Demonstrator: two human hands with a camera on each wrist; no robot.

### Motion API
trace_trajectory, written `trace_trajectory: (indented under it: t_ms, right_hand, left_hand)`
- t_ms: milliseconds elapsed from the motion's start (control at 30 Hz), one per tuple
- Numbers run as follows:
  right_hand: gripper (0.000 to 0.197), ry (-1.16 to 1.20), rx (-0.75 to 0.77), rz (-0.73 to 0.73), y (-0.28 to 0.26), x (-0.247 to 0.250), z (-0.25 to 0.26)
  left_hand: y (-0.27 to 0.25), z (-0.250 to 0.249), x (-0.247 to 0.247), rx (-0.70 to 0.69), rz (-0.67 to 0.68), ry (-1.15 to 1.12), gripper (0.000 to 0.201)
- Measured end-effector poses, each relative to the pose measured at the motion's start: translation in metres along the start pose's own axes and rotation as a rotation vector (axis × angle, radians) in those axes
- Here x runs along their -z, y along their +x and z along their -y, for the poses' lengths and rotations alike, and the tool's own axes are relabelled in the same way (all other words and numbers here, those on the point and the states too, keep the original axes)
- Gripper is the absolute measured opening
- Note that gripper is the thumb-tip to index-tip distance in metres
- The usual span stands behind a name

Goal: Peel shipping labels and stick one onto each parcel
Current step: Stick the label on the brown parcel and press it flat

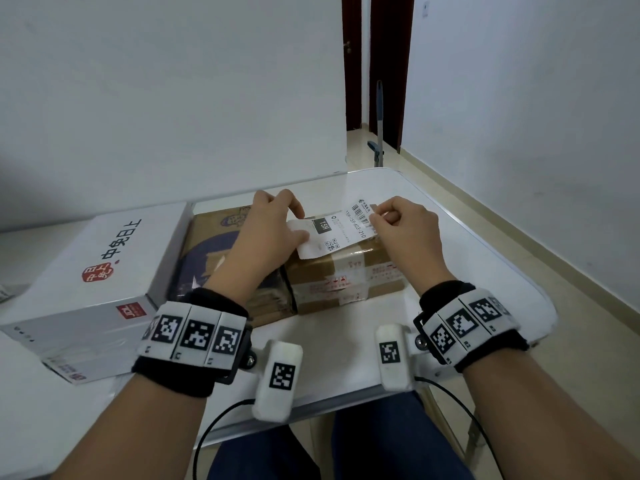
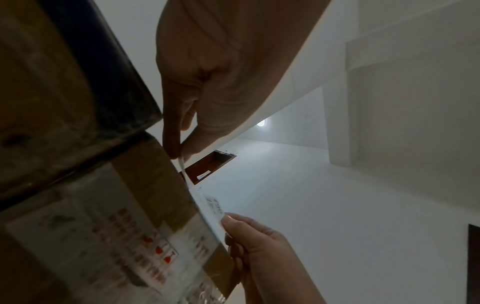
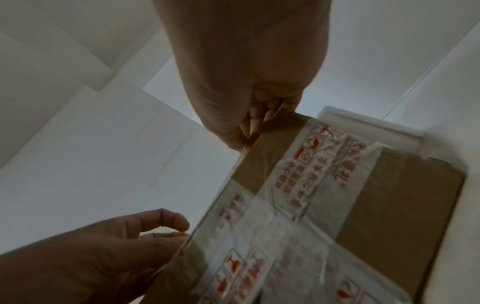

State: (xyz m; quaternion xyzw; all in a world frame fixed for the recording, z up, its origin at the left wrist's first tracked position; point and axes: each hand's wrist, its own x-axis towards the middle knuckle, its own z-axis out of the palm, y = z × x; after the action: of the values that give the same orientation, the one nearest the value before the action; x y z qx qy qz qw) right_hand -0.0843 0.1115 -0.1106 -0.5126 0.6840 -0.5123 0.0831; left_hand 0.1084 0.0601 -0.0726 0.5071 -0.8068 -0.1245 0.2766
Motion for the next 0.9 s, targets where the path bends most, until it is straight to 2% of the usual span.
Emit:
trace_trajectory:
  t_ms: [133,433,900]
  right_hand:
    - [0.024,-0.034,0.027,0.018,-0.005,-0.001,0.001]
    - [0.019,-0.072,0.117,-0.004,-0.014,0.000,0.002]
    - [0.016,-0.192,0.090,0.095,-0.009,0.003,0.005]
  left_hand:
    - [-0.003,0.000,-0.001,-0.021,-0.001,0.017,0.025]
    - [-0.003,0.002,-0.001,-0.043,-0.007,0.019,0.020]
    - [-0.002,0.001,-0.001,-0.046,0.032,0.033,0.015]
